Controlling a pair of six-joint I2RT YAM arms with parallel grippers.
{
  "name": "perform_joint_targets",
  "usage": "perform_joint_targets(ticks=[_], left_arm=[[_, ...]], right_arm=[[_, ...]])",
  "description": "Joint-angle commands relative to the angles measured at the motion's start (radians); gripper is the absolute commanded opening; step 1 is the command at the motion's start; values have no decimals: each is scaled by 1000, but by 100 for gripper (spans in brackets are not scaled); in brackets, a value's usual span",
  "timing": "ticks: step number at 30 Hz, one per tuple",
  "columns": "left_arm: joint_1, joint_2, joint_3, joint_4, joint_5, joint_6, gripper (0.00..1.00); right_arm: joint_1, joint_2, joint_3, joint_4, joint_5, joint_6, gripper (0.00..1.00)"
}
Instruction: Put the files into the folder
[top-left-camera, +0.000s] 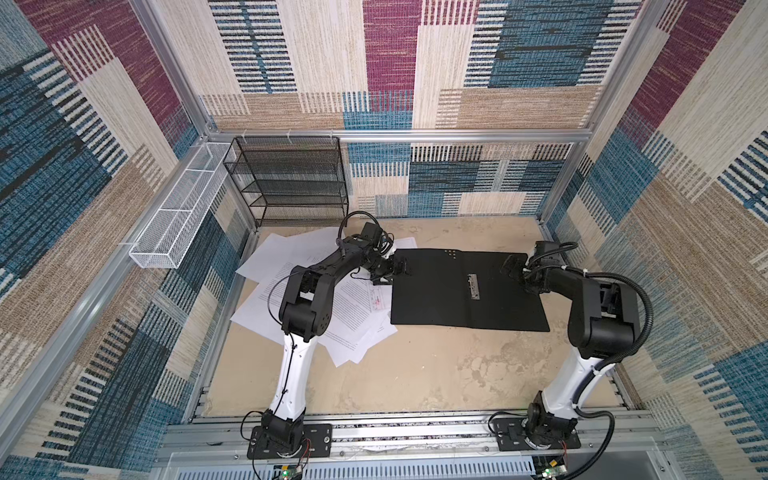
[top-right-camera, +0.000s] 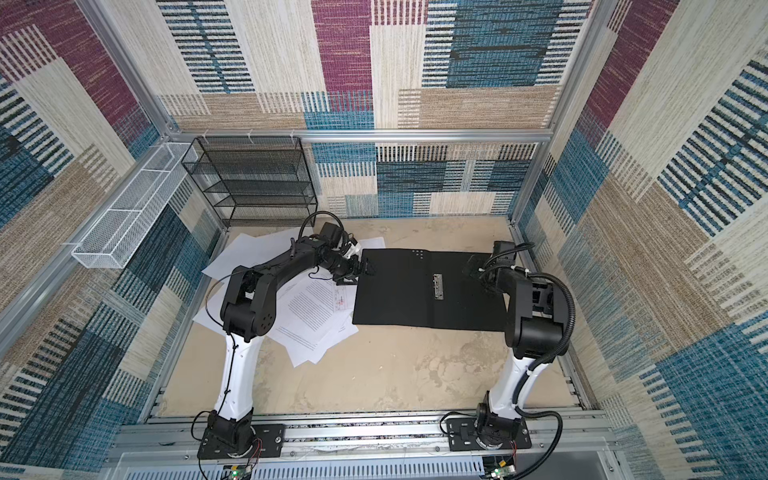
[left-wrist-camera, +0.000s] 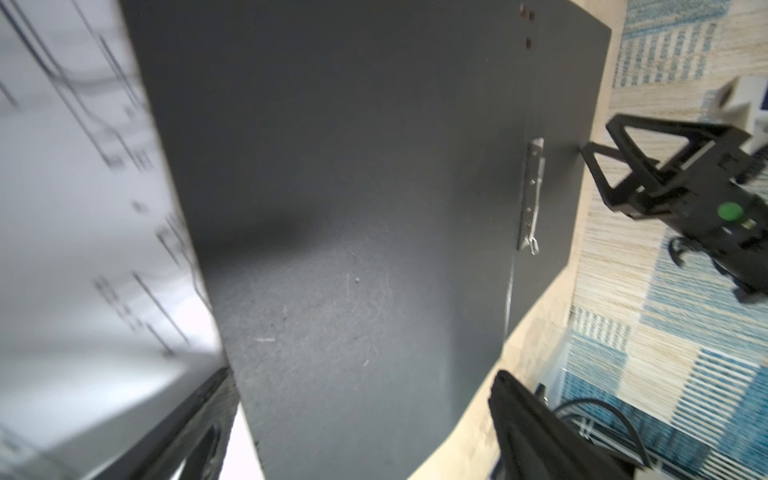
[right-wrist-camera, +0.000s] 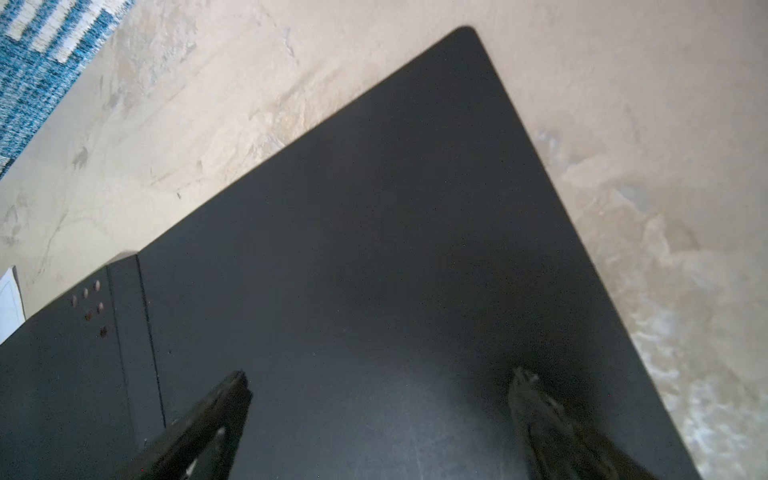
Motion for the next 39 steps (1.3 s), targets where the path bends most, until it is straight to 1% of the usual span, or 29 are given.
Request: perform_joint_targets(ticks=[1,6,8,13,16,19,20,21,22,24,25,26,29,32,35,38,39], left_arm=[[-15,-69,-82,97,95,-59,94],[-48,-168,-267,184,100,-108,94],[-68,-210,-341,222,96,-127,93],[-87,-331,-525,331,70,-209,93],[-86,-388,-580,313,32,-206,93],[-90,-434,-616,310,37,-216,93],[-95,-445,-612,295,28,-205,93],[-105,-450,-589,251,8,-175,93],[-120,-446,-548,196,-24,-135,93],[-153,-409,-453,111,-72,-77,93],[-166,-374,-401,83,-73,-66,93],[-176,-345,-363,78,-70,-65,93],[-201,-231,-226,54,-72,-69,92],[-220,-102,-72,5,-70,-61,91],[-229,-15,15,-22,-58,-67,88],[-232,8,19,-31,-71,-69,86],[-231,14,10,-34,-72,-72,84]], right_arm=[[2,-11,-64,-133,-106,44,100],[3,-83,-190,-96,-183,83,100],[3,-126,-248,-70,-226,105,100],[13,-263,-370,-54,-269,172,100],[16,-340,-428,-54,-258,201,100],[14,-378,-427,-79,-208,186,100],[15,-380,-412,-85,-198,176,100],[20,-382,-386,-101,-181,160,95],[41,-399,-363,-114,-151,143,88],[135,-444,-321,-145,-53,123,85],[185,-456,-302,-161,-33,121,84],[216,-457,-289,-173,-36,125,83],[264,-447,-283,-197,-82,153,61],[327,-462,-308,-200,-105,172,47],[398,-454,-318,-209,-123,187,36],[450,-448,-327,-216,-109,195,34],[458,-443,-332,-220,-95,198,31]])
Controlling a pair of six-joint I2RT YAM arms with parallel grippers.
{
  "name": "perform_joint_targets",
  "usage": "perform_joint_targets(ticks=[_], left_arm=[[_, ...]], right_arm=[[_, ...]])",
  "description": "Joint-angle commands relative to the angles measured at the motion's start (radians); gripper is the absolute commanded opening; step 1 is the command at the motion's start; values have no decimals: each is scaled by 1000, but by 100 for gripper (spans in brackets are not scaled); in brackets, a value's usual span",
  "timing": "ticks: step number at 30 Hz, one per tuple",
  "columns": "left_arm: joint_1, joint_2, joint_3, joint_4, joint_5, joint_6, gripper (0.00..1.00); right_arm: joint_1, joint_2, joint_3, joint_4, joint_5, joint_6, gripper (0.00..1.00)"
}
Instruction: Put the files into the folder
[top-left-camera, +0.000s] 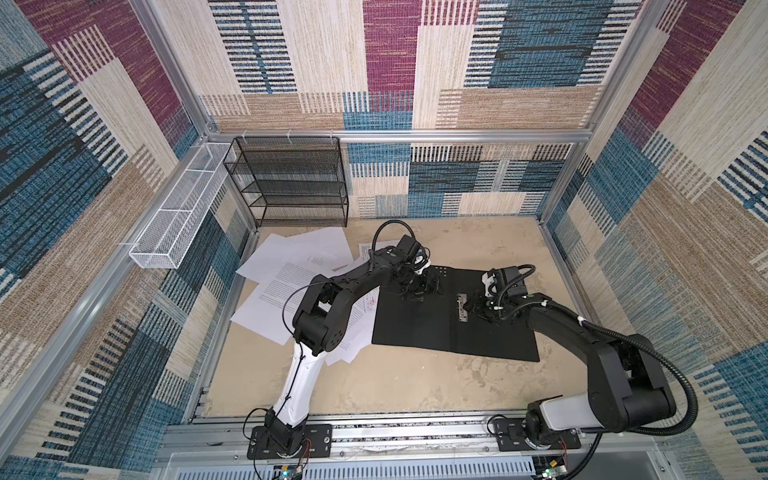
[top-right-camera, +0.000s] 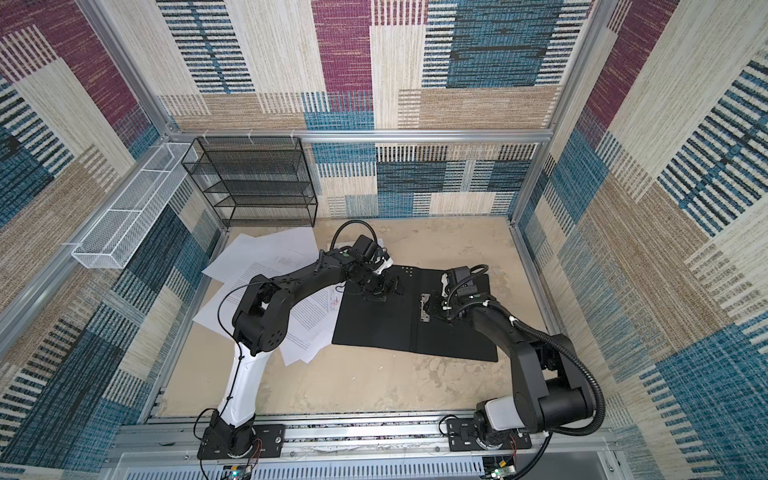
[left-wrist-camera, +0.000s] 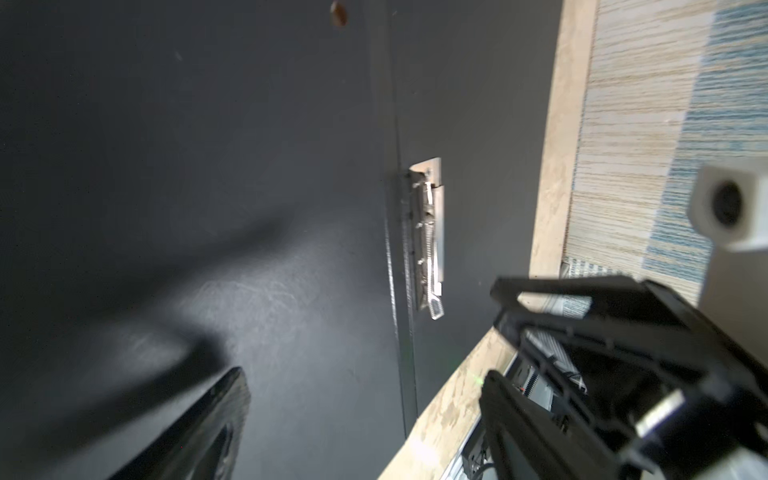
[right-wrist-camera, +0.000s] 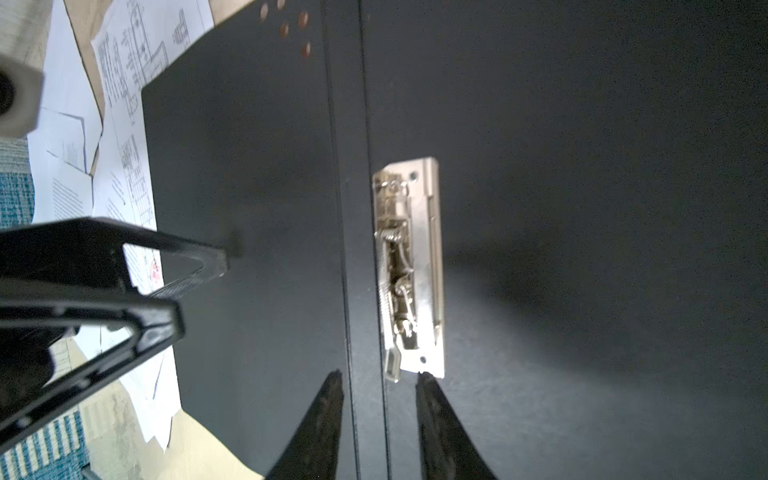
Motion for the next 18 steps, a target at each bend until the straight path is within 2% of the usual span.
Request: perform_joint_targets(ticks=[1,7,10,16,18], left_arm=[[1,17,-8,-47,-13,27,83],[3,19,-88,-45,-76,2,65],[3,11,-114,-56,-114,-15,52],[6,30,-136,-84,-170,-34,22],[11,35,-152,-100,-199,-50,9]], right_arm=[[24,11,-16,-19,30,24,29],[34,34,-36,-16,58,29,23],[45,60,-34,-3,53,35,20],[49,52,-30,15,24,76,18],[47,20,-30,23,21,101,23]])
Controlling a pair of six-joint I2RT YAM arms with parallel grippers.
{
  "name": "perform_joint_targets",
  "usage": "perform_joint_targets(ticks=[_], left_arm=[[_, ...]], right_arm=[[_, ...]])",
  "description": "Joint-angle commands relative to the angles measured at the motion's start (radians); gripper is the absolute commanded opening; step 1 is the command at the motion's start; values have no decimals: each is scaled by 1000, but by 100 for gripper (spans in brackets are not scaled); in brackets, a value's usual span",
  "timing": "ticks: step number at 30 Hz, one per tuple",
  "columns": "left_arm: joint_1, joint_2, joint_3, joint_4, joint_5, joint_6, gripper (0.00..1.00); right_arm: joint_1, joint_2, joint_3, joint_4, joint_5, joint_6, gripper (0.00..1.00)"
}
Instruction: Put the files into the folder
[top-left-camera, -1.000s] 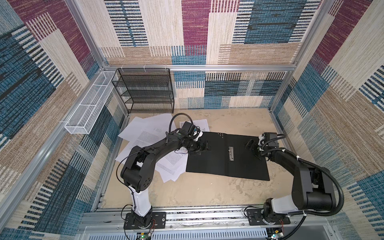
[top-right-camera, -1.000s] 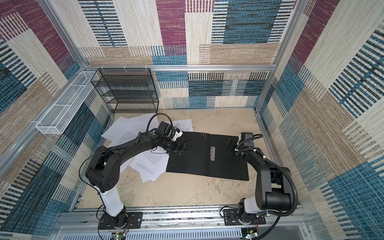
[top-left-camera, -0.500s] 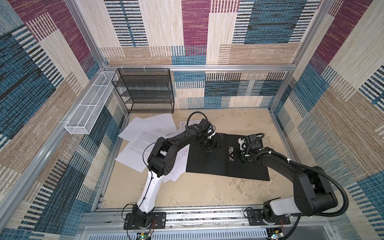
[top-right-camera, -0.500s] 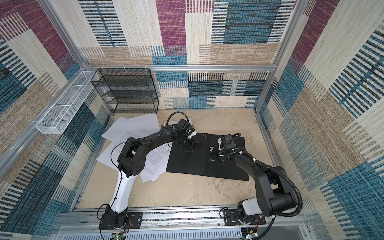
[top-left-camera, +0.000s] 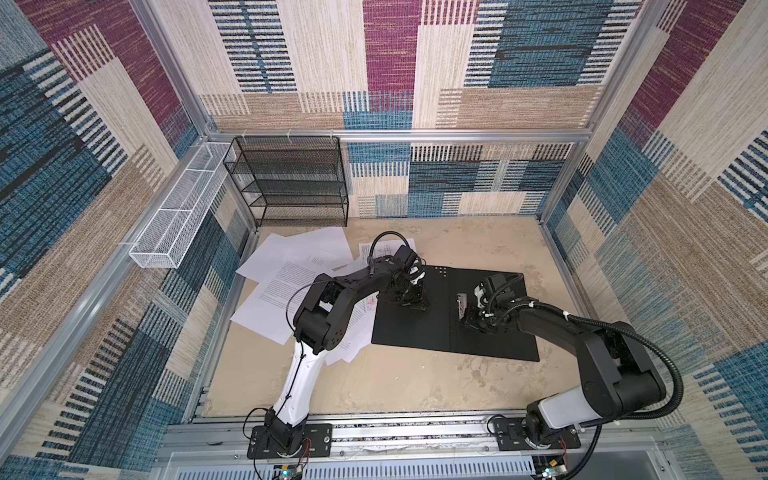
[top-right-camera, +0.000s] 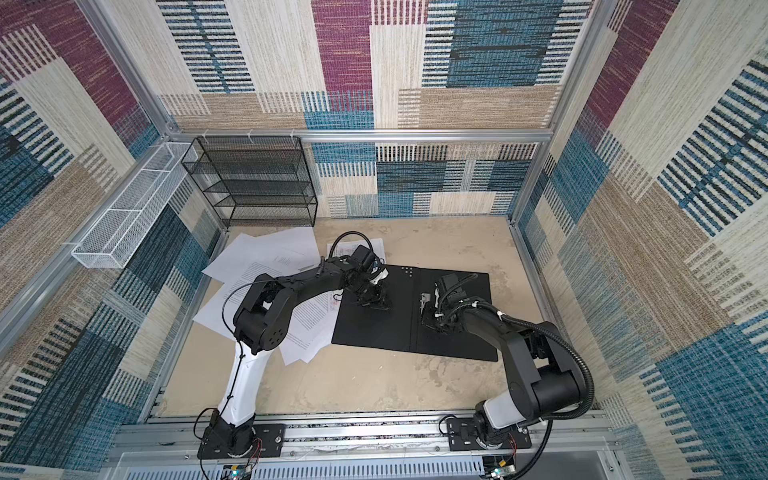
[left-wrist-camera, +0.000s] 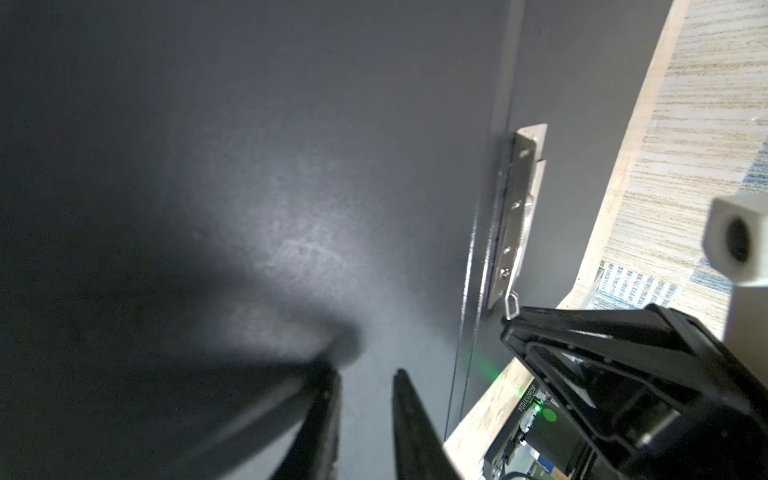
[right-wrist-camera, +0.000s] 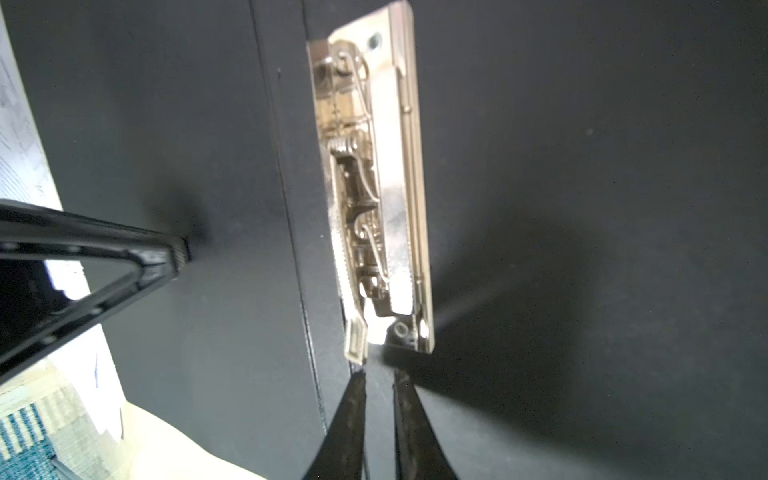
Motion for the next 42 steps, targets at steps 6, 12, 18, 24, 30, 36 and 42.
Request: perform_joint_targets(ticks=[6,12,18,24,30,36,42], left_arm=[[22,45,-64,-151,-176,-70,0],[23,39,-67,-153,-187,-71,0],[23,44,-64,-153,-184,-72,0],[23,45,-66,-151,-183,-74,0],[22,45,-69,-147,-180,-74,0],[22,43,-70,-143,-177,-76,0],[23,46,-68,-150,-187,-75,0]], right_arm=[[-12,-8,37,24,-13,37,26],[-60,5,34,27,-15,29,22],[-62,53,40,63,-74,13,22],[-62,80,34,89,-101,9,21],[-62,104,37,94,-99,12,15],[-62,108,31,89,-81,23,6],[-62,98,11,84,-70,29,0]])
